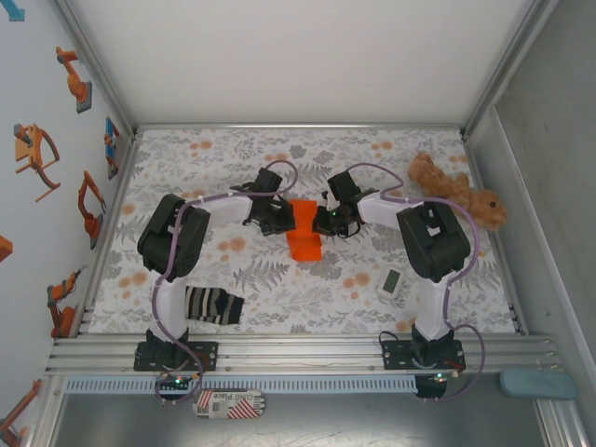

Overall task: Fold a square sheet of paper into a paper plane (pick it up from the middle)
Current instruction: First fold the square sheet of paper in half at the center of the table.

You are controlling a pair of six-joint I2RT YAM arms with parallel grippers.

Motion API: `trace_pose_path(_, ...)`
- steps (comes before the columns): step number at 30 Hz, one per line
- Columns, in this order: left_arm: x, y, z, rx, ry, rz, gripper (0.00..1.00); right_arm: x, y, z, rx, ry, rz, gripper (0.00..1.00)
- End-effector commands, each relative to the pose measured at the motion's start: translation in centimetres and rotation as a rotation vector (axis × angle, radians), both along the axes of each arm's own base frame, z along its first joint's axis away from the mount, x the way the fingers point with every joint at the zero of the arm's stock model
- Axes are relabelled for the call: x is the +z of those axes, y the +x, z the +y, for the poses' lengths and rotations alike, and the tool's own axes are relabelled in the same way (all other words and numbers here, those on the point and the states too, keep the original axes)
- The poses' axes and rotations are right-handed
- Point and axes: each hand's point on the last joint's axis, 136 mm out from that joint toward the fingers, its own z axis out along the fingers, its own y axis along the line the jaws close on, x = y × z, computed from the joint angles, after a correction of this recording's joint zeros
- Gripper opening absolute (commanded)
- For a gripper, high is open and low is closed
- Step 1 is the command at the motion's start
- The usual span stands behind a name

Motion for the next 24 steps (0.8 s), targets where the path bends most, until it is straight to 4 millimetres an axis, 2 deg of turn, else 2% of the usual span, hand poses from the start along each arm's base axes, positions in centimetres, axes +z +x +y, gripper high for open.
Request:
trace_pose_path(1,-1.6,-0.6,3.9,0.038,0.095,0.032,0.00,-8.8,-5.7,-8.0,-0.052,-0.389,0.219,0.00)
trace_pose_path(5,-0.8,-0.4,6.0,0.058,0.137,0.016,0.00,-8.9,-5.7,-8.0,-0.053,-0.390,0.219,0.00)
trace_pose_path(7,0.5,0.0,5.9,0.060,0.119,-0.006,0.00,-8.8,-5.8,-8.0,-0.053,-0.390,0.219,0.00)
trace_pose_path(12,4.9,0.9,1.9,0.002,-0.064,-0.093,0.00,-8.8,-5.7,-8.0,-0.052,-0.388,0.218,0.00)
trace_pose_path(14,5.7,0.9,0.3,-0.025,-0.117,-0.114,0.00,-8.7,-5.6,-7.9,-0.053,-0.387,0.217,0.00)
trace_pose_path(16,5.7,0.8,-1.1,-0.041,-0.151,-0.117,0.00,-8.8,-5.7,-7.9,-0.052,-0.389,0.220,0.00)
trace_pose_path(18,4.7,1.0,-1.9,-0.039,-0.157,-0.093,0.00,-8.8,-5.7,-8.0,-0.053,-0.389,0.221,0.00)
trace_pose_path(24,1.8,1.7,-3.0,-0.012,-0.163,-0.037,0.00,-8.9,-5.8,-8.0,-0.051,-0.393,0.227,0.00)
